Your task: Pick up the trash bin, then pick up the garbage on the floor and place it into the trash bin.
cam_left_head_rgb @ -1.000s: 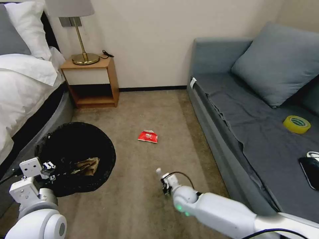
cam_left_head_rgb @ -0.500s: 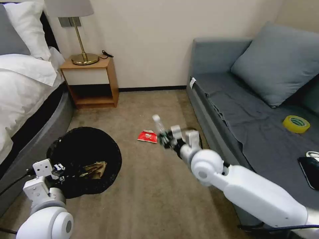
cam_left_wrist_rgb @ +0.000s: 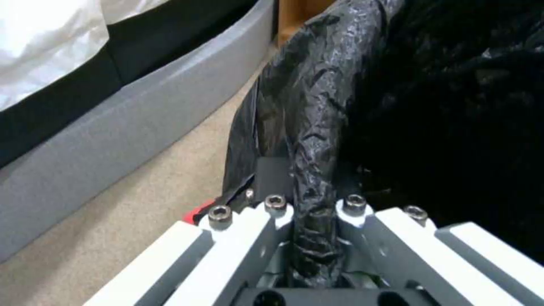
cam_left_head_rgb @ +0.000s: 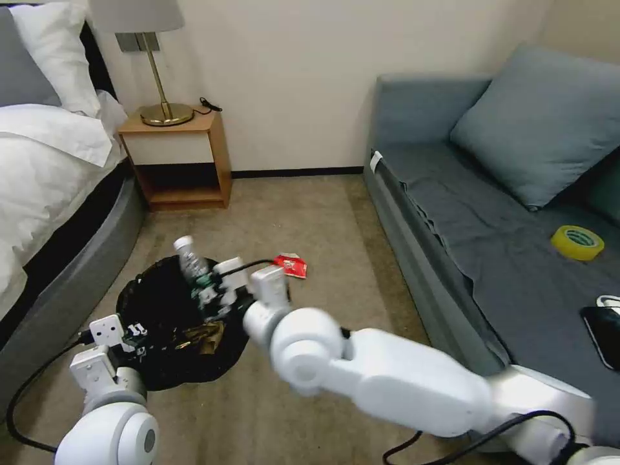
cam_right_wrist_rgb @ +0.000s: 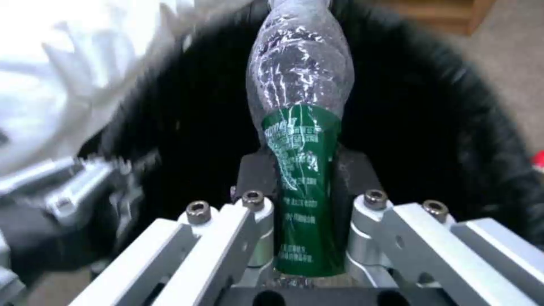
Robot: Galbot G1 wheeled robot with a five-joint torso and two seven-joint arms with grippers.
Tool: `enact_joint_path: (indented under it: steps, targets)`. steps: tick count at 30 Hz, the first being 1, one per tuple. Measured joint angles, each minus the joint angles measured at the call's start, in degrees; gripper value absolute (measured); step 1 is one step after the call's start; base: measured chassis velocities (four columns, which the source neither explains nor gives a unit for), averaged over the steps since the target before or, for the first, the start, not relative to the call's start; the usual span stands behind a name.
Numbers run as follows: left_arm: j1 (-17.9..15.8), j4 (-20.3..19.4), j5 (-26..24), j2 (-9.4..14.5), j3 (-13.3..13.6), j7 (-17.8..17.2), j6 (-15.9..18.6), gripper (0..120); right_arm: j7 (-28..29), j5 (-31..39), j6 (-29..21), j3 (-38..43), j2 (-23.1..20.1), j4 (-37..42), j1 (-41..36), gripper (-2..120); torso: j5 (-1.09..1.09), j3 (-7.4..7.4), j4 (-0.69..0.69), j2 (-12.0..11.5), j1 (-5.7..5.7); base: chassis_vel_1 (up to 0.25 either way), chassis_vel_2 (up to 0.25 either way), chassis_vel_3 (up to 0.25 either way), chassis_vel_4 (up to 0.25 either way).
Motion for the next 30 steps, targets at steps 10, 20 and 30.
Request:
enact_joint_path:
  steps: [10, 20, 30]
  targets:
    - [0.1, -0.6, 0.0, -0.3, -0.3, 0.1, 0.1, 2, -0.8, -3.8, 0.8, -3.3, 1.3, -2.6, -2.0, 18, 0.01, 0.0, -0.01, 0.0, 0.0, 0.0, 0.0, 0.0, 0.0]
    - [0.3, -0.9, -0.1, -0.2, -0.5, 0.1, 0.2, 2, -2.2, -5.4, 0.8, -2.3, 0.2, -2.1, -2.0, 50, 0.01, 0.0, -0.01, 0.0, 0.0, 0.0, 0.0, 0.0, 0.0]
    - [0.5, -1.4, -0.1, -0.7, -0.3, 0.2, 0.1, 2, -1.9, -6.0, 0.7, -2.3, 0.1, -1.9, -1.0, 89, 0.02, 0.0, -0.01, 0.0, 0.0, 0.0, 0.0, 0.0, 0.0]
